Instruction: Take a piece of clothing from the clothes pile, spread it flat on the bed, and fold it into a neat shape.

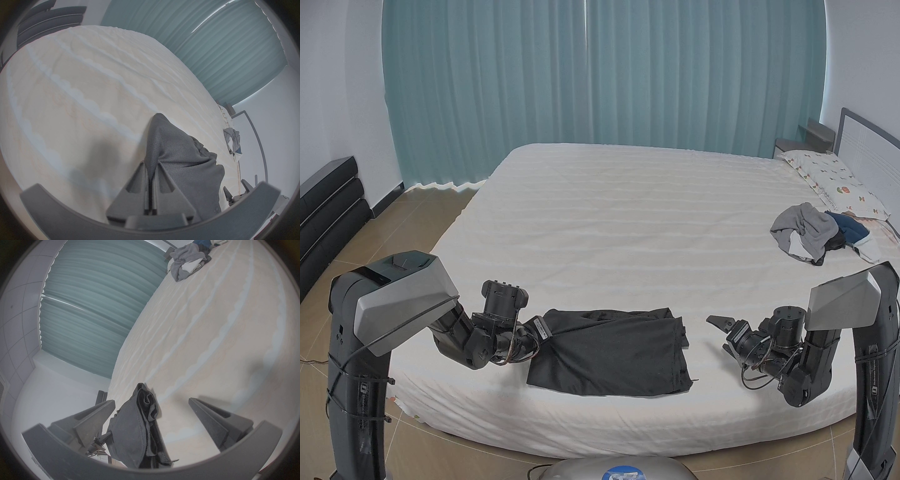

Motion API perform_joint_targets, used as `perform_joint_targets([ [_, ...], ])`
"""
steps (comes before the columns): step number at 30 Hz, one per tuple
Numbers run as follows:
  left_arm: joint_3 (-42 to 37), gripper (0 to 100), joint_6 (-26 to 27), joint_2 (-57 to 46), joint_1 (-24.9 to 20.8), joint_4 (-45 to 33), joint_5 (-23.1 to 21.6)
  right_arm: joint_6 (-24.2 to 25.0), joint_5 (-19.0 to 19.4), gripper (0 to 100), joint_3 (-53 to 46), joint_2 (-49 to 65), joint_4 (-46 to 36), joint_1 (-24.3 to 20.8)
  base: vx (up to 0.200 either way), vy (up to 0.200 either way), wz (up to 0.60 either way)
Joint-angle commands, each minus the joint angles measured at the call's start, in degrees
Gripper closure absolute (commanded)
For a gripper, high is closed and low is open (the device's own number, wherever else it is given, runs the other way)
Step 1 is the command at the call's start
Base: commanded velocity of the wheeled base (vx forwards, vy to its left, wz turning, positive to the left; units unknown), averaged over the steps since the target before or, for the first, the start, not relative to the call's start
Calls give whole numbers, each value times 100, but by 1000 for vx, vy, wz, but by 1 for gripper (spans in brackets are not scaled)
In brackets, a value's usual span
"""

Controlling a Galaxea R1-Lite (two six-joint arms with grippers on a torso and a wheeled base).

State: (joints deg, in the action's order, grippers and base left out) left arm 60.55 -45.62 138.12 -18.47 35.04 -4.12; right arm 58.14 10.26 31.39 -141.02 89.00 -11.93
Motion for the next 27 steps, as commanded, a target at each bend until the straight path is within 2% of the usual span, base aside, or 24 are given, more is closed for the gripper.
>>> perform_joint_targets([
  [1, 1, 100, -9, 22, -16, 3, 8, -4, 2, 0, -1, -40, 47, -19, 0, 0, 0],
  [12, 1, 100, -9, 13, -34, -6, 8, -4, 2, 0, 7, -40, 47, -19, 0, 0, 0],
  [13, 1, 0, -9, 13, -34, -6, 8, -4, 2, 0, 7, -48, 47, -19, 0, 0, 0],
  [27, -114, 0, -26, -101, -16, -6, 8, -4, 2, 0, -10, -22, 47, -19, 0, 0, 0],
])
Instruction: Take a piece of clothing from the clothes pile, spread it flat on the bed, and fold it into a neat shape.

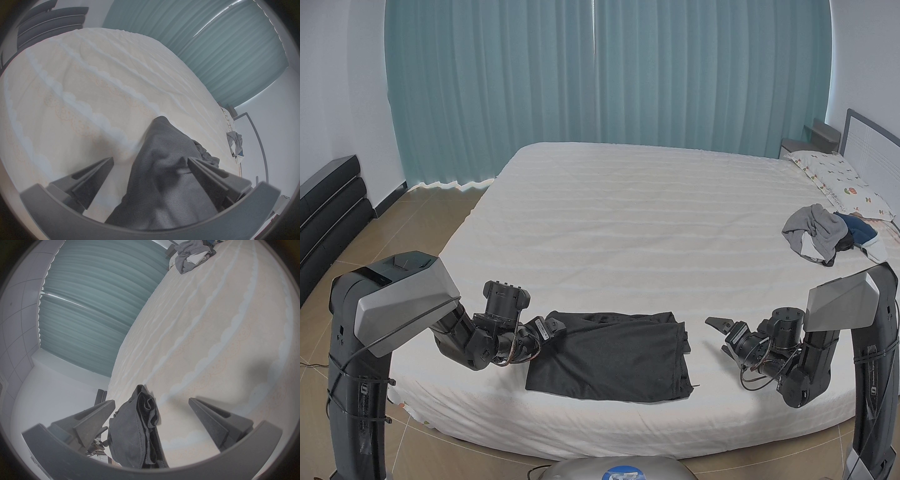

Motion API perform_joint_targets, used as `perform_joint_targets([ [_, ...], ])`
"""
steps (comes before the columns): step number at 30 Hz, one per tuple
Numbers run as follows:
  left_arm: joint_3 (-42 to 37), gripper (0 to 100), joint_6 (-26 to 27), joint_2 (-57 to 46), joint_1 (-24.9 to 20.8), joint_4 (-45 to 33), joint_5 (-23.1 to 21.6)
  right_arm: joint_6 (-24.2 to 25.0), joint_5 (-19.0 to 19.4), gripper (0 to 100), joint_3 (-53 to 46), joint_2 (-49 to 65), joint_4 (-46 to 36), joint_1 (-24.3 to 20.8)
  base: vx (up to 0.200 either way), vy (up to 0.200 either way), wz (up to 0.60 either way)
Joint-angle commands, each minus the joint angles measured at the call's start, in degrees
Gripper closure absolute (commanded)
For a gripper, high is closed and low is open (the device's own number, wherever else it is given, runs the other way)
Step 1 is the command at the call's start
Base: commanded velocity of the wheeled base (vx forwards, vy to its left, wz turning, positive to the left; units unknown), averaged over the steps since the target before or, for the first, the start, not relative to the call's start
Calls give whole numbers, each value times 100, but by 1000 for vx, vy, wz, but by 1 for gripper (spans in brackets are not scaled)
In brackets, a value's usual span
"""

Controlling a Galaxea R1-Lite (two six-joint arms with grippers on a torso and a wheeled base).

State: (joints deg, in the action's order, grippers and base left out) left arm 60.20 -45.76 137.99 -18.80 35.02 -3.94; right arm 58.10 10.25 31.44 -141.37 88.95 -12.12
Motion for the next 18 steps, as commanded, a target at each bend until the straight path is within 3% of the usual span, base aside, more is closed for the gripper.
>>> perform_joint_targets([
  [1, -113, 0, -38, -140, 17, -4, -11, 0, 3, 0, -33, 13, 52, -1, 0, 0, 0],
  [10, -263, 0, -460, -685, 140, -48, -2, -361, -32, 0, -296, 259, 52, -564, 0, 0, 0],
  [18, -1326, 0, -451, -1784, 324, 4, 69, -976, -305, 0, -868, 919, 52, -775, 0, 0, 0],
])
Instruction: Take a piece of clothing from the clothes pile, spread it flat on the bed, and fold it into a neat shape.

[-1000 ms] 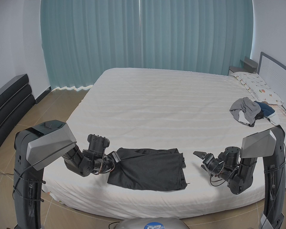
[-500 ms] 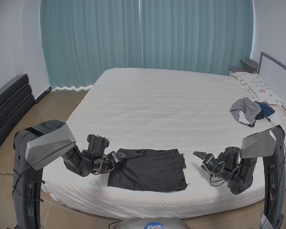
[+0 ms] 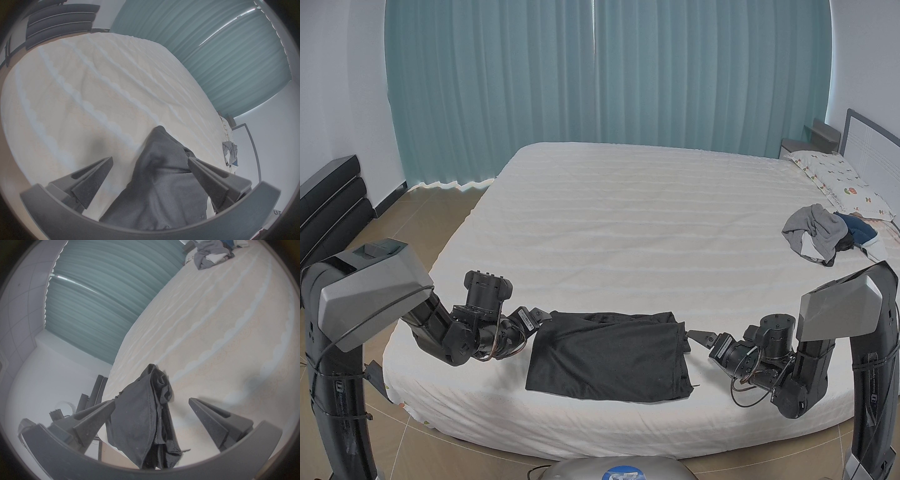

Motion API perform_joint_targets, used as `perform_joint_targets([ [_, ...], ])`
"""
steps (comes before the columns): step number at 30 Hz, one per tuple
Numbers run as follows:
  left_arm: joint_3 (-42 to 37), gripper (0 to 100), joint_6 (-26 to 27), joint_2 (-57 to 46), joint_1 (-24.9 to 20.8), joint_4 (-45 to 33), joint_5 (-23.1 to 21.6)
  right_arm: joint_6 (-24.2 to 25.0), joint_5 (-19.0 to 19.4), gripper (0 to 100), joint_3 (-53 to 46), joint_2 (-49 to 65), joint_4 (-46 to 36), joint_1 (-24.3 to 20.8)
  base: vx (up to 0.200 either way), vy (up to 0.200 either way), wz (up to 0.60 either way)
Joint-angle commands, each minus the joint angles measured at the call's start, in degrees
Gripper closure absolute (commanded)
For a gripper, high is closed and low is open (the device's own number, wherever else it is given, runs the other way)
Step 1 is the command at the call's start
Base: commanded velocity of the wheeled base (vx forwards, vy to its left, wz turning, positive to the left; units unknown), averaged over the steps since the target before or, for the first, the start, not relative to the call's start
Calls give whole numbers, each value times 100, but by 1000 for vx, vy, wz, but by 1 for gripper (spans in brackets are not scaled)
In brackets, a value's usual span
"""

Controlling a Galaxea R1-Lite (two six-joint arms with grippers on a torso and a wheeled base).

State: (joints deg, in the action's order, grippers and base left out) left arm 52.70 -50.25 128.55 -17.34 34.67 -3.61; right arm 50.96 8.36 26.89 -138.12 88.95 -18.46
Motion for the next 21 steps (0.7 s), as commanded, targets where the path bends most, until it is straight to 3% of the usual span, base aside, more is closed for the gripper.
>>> perform_joint_targets([
  [1, -638, 0, 6, -946, 195, 40, 62, -270, -116, 0, -492, 734, 52, -158, 0, 0, 0],
  [4, -832, 0, 6, -1289, 266, 84, 238, -297, -133, 0, -747, 1121, 52, -246, 0, 0, 0],
  [6, -1148, 0, 42, -1798, 301, 180, 475, -402, -335, 0, -1107, 1683, 52, -352, 0, 0, 0],
  [11, -1649, 0, 121, -2853, 354, 268, 563, -780, -669, 0, -1740, 2711, 43, -448, 0, 0, 0],
  [18, -2387, 0, 455, -4875, 371, 180, 607, -1984, -1003, 0, -2689, 4847, -150, -440, 0, 0, 0],
  [20, -2501, 0, 604, -5121, 371, 163, 704, -2143, -1161, 0, -2689, 5207, -414, -404, 0, 0, 0],
  [21, -2704, 0, 912, -5481, 362, 154, 1020, -2310, -1337, 0, -2689, 5840, -977, -387, 0, 0, 0],
])
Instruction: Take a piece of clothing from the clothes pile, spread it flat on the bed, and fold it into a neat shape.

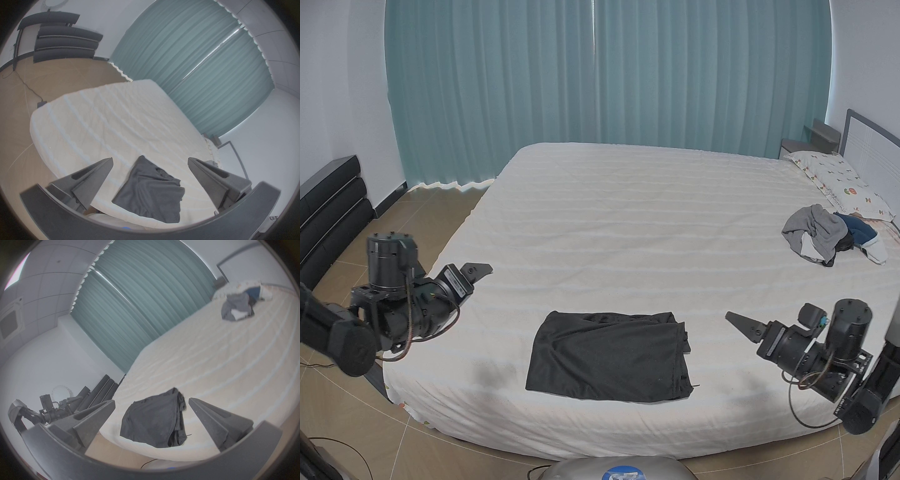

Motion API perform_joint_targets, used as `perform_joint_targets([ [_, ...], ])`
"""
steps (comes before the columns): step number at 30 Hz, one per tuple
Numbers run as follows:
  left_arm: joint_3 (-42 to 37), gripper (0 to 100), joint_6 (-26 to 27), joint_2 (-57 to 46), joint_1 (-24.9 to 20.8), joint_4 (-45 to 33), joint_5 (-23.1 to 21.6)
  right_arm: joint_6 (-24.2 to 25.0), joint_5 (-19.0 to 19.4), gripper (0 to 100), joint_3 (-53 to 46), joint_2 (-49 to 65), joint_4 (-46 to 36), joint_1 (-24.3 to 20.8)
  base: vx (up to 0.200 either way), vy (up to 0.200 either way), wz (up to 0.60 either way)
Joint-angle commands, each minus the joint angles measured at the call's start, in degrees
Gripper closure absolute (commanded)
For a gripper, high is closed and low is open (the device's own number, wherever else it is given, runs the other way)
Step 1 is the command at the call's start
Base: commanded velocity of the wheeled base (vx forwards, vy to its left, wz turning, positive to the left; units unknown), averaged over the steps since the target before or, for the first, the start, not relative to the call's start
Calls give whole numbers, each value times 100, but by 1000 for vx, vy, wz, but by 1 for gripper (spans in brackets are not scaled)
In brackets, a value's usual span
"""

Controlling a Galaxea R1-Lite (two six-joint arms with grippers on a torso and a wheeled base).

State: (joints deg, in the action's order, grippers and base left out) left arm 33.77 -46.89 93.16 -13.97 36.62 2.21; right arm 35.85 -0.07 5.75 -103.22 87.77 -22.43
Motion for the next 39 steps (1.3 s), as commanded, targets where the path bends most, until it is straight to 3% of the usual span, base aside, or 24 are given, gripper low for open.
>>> perform_joint_targets([
  [1, -916, 0, 698, -2083, 26, -32, 588, -931, -520, 0, -575, 2667, -1131, 11, 0, 0, 0],
  [7, -1382, 0, 1234, -3225, 0, -85, 1124, -1827, -582, 0, -479, 4890, -3381, 11, 0, 0, 0],
  [9, -1478, 0, 1507, -3603, 8, -164, 1405, -2012, -582, 0, -364, 5655, -4242, 46, 0, 0, 0],
  [11, -1470, 0, 1612, -3761, 0, -208, 1511, -2056, -582, 0, -312, 5918, -4550, 72, 0, 0, 0],
  [12, -1443, 0, 1788, -4297, -36, -410, 1660, -2170, -590, 0, -127, 6613, -5367, 186, 0, 0, 0],
  [14, -1434, 0, 1981, -4711, -53, -753, 1731, -2214, -590, 0, -66, 7079, -5894, 371, 0, 0, 0],
  [19, -1434, 0, 2324, -5589, 17, -1561, 1889, -2390, -573, 0, -57, 7817, -6615, 969, 0, 0, 0],
  [24, -1470, 0, 2702, -6398, 17, -2396, 2434, -2865, -502, 0, 5, 8511, -7292, 1426, 0, 0, 0],
  [25, -1470, 0, 2992, -6723, 26, -2669, 2583, -3067, -494, 0, 40, 8757, -7591, 1522, 0, 0, 0],
  [29, -1452, 0, 3493, -7277, 193, -2950, 2645, -3418, -467, 0, 233, 9250, -8153, 1689, 0, 0, 0],
  [33, -1470, 0, 4319, -7998, 931, -3310, 2601, -3673, -520, 0, 708, 9786, -9225, 1707, 0, 0, 0],
  [39, -1487, 0, 4996, -8833, 1125, -3565, 2592, -3629, -854, 0, 813, 9759, -9252, 1707, 0, 0, 0],
])
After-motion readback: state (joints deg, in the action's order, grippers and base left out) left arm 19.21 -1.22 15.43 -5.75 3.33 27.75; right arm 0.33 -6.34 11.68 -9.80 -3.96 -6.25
